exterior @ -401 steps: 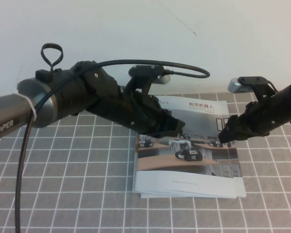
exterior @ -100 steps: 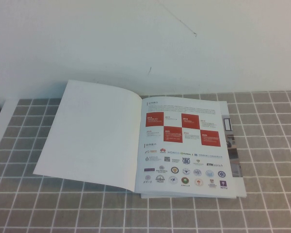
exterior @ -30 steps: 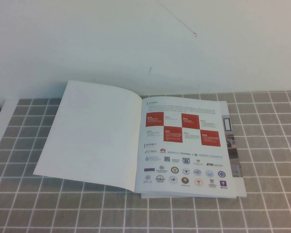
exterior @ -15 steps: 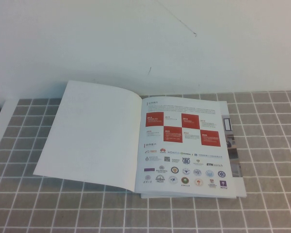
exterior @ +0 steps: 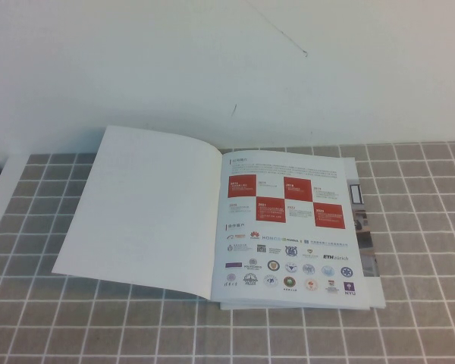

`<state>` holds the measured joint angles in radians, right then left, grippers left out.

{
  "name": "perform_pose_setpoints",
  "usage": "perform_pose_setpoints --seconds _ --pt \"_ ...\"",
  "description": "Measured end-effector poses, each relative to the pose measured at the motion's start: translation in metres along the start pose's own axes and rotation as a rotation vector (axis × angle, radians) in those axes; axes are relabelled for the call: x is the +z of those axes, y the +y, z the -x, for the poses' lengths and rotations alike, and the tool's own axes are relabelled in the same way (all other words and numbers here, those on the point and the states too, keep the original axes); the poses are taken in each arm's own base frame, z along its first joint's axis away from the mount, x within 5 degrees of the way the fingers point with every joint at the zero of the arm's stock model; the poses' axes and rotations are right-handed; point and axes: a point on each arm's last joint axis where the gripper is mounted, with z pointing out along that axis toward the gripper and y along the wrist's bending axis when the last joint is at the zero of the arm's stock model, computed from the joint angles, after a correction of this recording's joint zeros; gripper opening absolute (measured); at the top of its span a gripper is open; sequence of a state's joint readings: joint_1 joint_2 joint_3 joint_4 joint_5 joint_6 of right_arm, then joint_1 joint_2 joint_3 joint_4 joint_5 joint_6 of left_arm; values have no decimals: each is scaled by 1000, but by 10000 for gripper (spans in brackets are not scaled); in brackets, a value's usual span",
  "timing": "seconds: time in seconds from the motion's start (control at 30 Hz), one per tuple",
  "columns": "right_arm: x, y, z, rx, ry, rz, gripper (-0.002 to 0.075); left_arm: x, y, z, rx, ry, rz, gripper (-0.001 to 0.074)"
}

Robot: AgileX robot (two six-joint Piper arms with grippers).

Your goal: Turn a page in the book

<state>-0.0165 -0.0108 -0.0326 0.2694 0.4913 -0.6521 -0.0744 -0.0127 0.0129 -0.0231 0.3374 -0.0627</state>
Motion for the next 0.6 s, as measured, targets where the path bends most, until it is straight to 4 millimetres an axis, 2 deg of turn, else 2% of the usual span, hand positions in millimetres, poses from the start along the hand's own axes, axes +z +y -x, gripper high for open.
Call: perform_pose_setpoints --seconds 0.07,0.6 --pt "5 1 -7 3 5 -8 -1 0 0 0 0 -1 0 -4" --pt "7 -3 -7 45 -35 -72 -1 0 0 0 2 -1 1 -4"
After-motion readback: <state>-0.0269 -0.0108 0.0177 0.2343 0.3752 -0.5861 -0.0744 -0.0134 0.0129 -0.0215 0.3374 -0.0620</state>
